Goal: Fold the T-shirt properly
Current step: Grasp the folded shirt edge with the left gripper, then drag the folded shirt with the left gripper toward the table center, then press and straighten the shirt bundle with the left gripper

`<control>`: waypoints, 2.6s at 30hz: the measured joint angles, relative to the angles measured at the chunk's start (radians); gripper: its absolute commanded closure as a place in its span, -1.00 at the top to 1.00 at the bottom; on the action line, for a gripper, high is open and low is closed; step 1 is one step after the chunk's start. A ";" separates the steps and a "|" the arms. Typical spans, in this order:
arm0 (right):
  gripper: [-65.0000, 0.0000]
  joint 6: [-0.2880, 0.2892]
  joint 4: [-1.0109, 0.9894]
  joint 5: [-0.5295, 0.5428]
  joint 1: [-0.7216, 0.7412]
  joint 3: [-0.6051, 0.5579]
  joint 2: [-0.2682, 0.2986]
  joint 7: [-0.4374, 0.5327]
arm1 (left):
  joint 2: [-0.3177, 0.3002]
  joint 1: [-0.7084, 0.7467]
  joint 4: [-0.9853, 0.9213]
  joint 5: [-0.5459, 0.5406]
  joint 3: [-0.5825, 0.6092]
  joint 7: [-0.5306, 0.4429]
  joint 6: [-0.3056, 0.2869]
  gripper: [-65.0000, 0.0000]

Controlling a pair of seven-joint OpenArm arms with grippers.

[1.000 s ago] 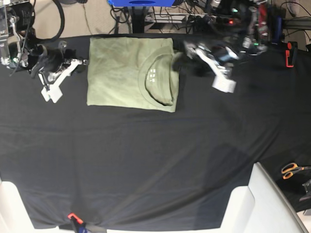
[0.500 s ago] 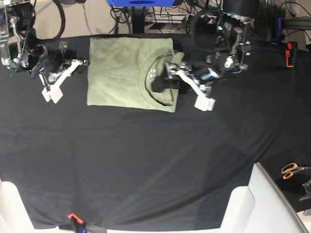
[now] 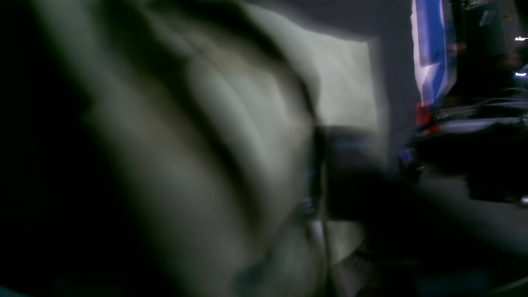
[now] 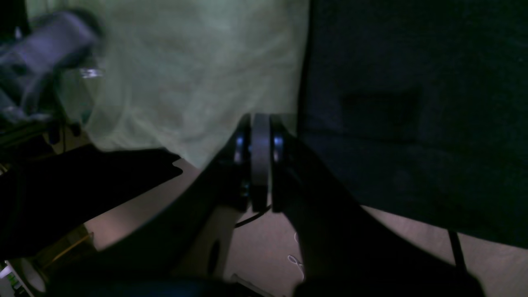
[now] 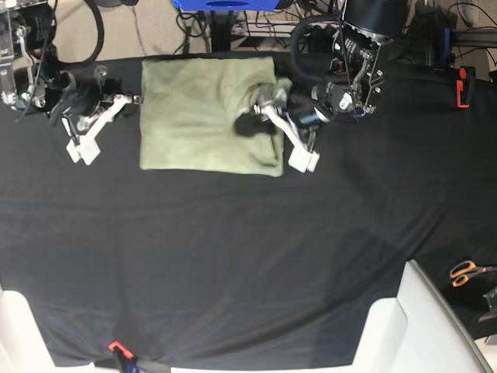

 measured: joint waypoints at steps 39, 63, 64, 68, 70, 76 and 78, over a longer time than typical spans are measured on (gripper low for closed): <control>-1.00 -0.004 0.000 0.002 0.005 0.004 -0.001 0.000 | 0.173 -0.572 -0.181 1.133 0.839 0.089 -0.109 -1.00; -1.00 -0.004 0.000 0.003 0.024 0.004 -0.001 0.000 | 0.169 -0.572 -0.191 1.148 0.845 0.045 -0.109 -0.69; -1.00 -0.004 0.000 0.003 0.024 0.004 -0.001 0.000 | 0.169 -0.572 -0.191 1.148 0.844 0.044 -0.109 -0.49; -1.00 -0.004 0.000 0.003 0.024 0.004 -0.001 0.000 | 0.167 -0.594 -0.191 1.151 0.846 0.033 -0.106 0.18; -1.00 -0.004 0.000 0.003 0.024 0.004 -0.001 0.000 | 0.161 -0.608 -0.191 1.144 0.843 0.027 -0.109 0.46; -1.00 -0.004 0.000 0.003 0.024 0.003 -0.001 0.000 | 0.153 -0.650 -0.194 1.140 0.846 0.023 -0.113 0.80; -1.00 -0.004 0.000 0.003 0.024 0.003 -0.001 -0.002 | 0.150 -0.664 -0.196 1.135 0.847 0.026 -0.117 0.80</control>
